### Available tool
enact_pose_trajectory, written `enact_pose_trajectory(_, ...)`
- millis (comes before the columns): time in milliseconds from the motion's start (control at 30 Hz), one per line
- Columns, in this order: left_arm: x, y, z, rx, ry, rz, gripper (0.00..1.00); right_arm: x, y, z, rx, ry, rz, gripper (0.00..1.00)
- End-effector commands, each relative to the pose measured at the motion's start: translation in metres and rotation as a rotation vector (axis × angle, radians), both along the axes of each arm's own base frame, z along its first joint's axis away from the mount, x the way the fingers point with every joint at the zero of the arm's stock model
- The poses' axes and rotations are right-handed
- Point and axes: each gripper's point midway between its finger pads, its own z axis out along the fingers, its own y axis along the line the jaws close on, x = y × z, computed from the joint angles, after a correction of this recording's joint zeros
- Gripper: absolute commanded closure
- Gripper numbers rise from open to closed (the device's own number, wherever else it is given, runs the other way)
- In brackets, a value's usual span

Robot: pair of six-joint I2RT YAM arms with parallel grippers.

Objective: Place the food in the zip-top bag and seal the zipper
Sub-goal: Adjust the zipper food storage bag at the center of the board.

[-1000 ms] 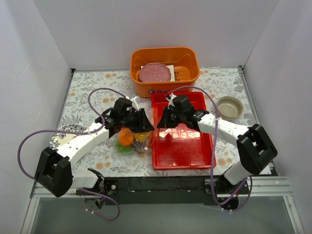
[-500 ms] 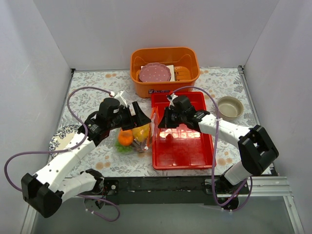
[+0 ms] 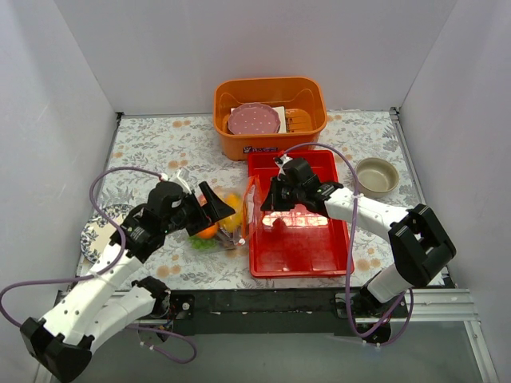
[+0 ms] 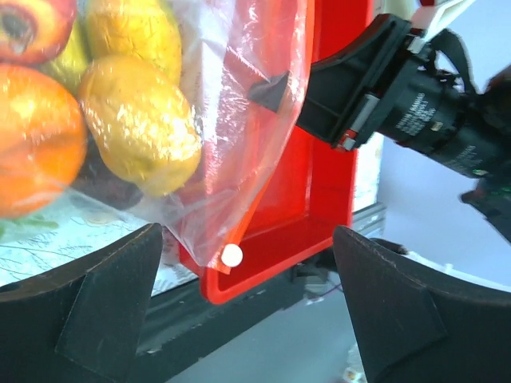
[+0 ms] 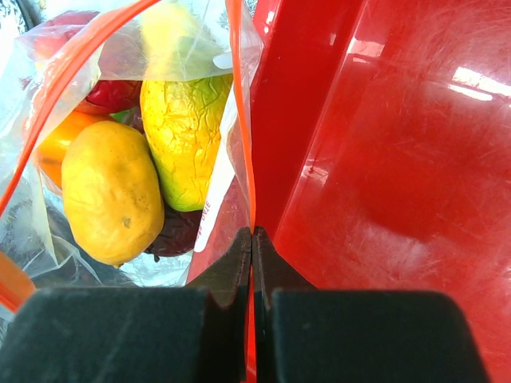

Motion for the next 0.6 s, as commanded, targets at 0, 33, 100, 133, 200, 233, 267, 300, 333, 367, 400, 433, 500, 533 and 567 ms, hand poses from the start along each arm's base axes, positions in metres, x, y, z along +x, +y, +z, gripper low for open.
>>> enact_pose_trajectory(0,-0.011,0.002,0.012,-0.143,0.015,0.068,0.12,0.005,0.0,0.011,0.016,-0.046,-0.011,0.99)
enact_pose_trajectory(33,-0.013,0.0,0.01,-0.161,0.033,0.07,0.12,0.004,-0.001,0.01,0.015,-0.044,-0.013,0.99)
enact_pose_trajectory(100,-0.018,-0.003,0.001,-0.195,0.083,0.077,0.12,0.004,-0.001,0.011,0.018,-0.048,-0.013,0.99)
enact_pose_trajectory(133,-0.019,-0.003,-0.002,-0.204,0.103,0.084,0.12,0.003,-0.002,0.011,0.017,-0.047,-0.013,0.99)
enact_pose_trajectory(200,-0.021,-0.005,-0.005,-0.237,0.123,0.087,0.12,0.003,-0.004,0.015,0.02,-0.058,-0.019,0.99)
enact_pose_trajectory(233,-0.024,-0.009,-0.009,-0.258,0.152,0.083,0.12,0.003,-0.005,0.016,0.021,-0.059,-0.02,0.99)
enact_pose_trajectory(267,-0.024,-0.011,-0.007,-0.284,0.154,0.079,0.12,0.003,-0.006,0.019,0.025,-0.068,-0.024,0.99)
enact_pose_trajectory(300,-0.026,-0.012,-0.005,-0.305,0.155,0.078,0.12,0.003,-0.006,0.021,0.029,-0.072,-0.026,0.99)
enact_pose_trajectory(333,-0.027,-0.012,-0.007,-0.325,0.173,0.087,0.12,0.004,-0.007,0.024,0.03,-0.079,-0.031,0.99)
enact_pose_trajectory(367,-0.028,-0.013,-0.005,-0.345,0.173,0.09,0.12,0.004,-0.007,0.026,0.033,-0.085,-0.033,0.99)
enact_pose_trajectory(400,-0.029,-0.012,-0.003,-0.366,0.168,0.095,0.12,0.004,-0.008,0.027,0.033,-0.088,-0.034,0.99)
enact_pose_trajectory(433,-0.031,-0.012,-0.008,-0.389,0.199,0.114,0.12,0.005,-0.008,0.027,0.031,-0.089,-0.037,0.99)
enact_pose_trajectory(500,-0.034,-0.012,-0.012,-0.412,0.224,0.124,0.12,0.005,-0.009,0.027,0.024,-0.093,-0.039,0.99)
enact_pose_trajectory(533,-0.038,-0.012,-0.012,-0.428,0.238,0.118,0.13,0.006,-0.01,0.026,0.019,-0.092,-0.045,0.99)
enact_pose_trajectory(567,-0.04,-0.012,-0.019,-0.436,0.269,0.131,0.14,0.006,-0.01,0.026,0.018,-0.091,-0.045,0.99)
